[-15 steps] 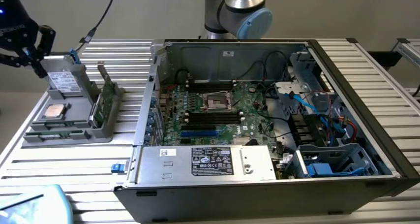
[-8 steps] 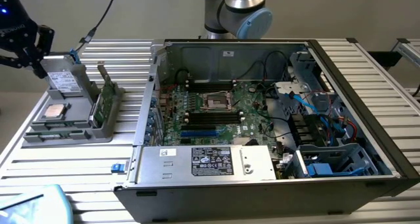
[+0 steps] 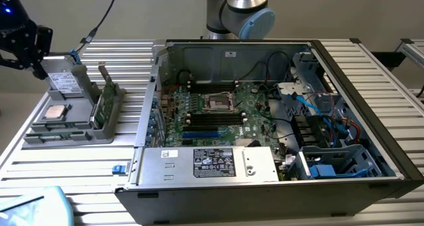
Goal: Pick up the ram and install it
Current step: 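Pick up the ram and move it above insertion slot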
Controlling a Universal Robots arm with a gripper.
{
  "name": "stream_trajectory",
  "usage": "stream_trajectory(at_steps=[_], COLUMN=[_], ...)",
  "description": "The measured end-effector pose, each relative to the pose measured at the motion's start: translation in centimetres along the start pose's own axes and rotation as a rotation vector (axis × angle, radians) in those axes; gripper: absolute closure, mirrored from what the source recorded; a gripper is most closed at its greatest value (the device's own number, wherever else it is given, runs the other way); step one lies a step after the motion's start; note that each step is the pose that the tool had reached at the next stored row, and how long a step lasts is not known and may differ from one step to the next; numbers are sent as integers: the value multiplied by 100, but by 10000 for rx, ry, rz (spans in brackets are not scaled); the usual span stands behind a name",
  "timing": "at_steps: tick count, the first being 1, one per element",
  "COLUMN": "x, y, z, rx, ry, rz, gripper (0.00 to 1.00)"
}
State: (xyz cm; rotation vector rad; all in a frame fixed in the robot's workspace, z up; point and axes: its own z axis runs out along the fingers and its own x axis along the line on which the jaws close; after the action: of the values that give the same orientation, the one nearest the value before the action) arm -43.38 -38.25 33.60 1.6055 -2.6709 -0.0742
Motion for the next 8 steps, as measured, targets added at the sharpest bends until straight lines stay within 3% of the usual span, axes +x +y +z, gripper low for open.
stream_trajectory(at_steps=[8], x=[0], y=[0], z=[9], rx=[-22], ry=[87], rz=[-1441], gripper=[89])
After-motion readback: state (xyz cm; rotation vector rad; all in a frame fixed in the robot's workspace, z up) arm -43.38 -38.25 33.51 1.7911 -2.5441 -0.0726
